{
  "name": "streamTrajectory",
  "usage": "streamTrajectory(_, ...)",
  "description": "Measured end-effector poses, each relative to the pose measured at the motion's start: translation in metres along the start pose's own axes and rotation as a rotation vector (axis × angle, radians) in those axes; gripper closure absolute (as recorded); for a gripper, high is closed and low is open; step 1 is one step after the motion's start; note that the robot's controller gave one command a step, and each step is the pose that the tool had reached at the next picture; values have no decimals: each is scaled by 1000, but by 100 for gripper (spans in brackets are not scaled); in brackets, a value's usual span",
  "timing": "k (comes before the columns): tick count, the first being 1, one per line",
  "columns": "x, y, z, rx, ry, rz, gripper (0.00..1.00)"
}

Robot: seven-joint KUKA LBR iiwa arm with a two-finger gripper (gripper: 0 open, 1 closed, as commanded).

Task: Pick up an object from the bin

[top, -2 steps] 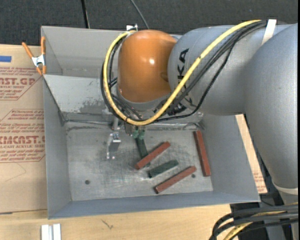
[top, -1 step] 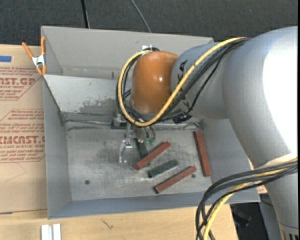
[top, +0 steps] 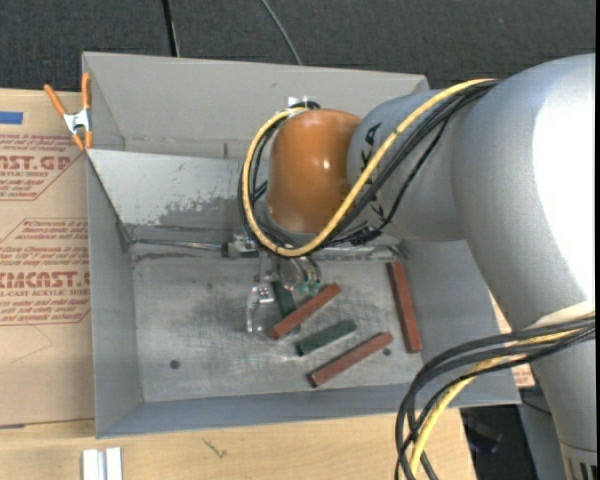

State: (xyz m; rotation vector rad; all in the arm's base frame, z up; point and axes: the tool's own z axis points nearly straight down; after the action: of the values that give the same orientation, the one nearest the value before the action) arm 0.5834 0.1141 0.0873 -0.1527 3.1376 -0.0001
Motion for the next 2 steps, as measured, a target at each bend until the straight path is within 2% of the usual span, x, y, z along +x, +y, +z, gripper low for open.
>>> streamTrajectory(1, 30, -72, -36, 2, 0, -21, 0)
streamTrajectory(2, 17, -57, 8, 0, -2, -299, 0)
